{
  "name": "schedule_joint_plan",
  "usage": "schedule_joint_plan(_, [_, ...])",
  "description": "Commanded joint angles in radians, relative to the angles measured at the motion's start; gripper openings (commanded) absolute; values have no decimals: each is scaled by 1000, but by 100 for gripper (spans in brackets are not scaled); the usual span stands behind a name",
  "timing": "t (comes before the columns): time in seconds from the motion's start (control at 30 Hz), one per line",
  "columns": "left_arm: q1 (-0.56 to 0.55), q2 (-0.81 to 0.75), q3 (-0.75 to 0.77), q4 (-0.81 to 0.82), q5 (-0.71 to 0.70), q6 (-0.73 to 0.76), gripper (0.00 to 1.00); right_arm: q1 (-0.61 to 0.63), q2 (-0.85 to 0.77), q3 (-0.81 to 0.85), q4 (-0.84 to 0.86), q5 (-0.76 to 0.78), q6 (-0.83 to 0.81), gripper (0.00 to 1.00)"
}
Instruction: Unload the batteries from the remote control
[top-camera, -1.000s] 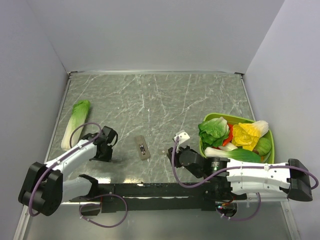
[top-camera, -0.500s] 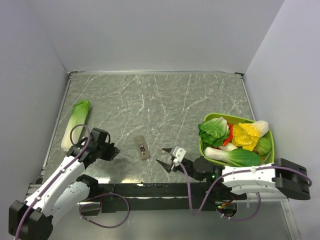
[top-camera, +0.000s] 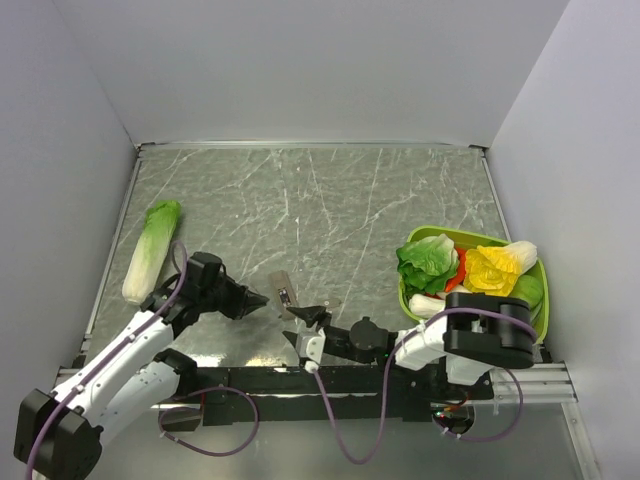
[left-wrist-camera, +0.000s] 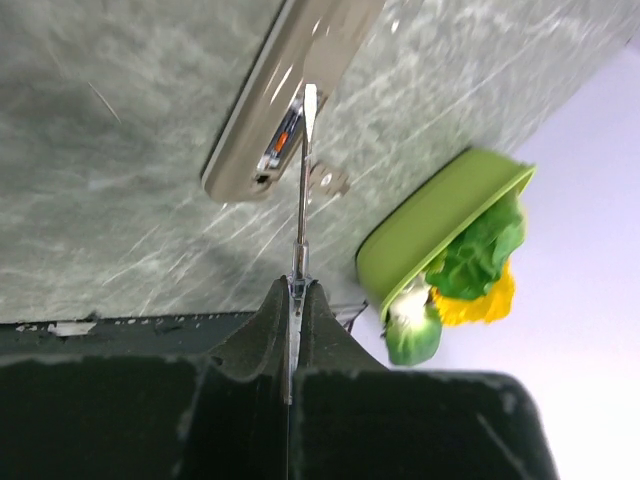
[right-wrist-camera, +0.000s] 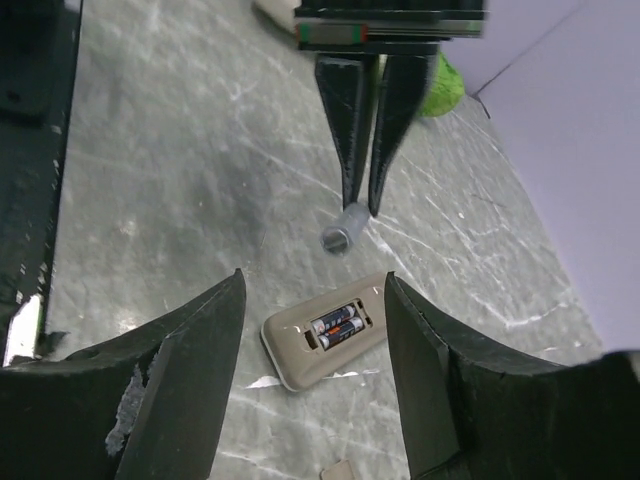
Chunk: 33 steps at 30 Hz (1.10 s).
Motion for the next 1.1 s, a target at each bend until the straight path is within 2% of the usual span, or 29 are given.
schedule_joint_plan(0.0, [-16,-3,-14,64,79,31,1,10,58,42,328,-5,-83,63])
schedule_joint_plan(0.5, [-34,-47,-43,87,102,19,1,12,110,129,256,2,-82,54])
schedule_joint_plan(0.73, [-34,-56,-59,111,122,19,1,12,141,151,256,40,-74,43])
schedule_joint_plan(0.93, [-34,-64,-63,128,129,1,1,12,170,131,352,117,-40,45])
schedule_joint_plan(1.07, [-34,-93,-92,204,151,-44,1,12,161,114,394,170,53,47])
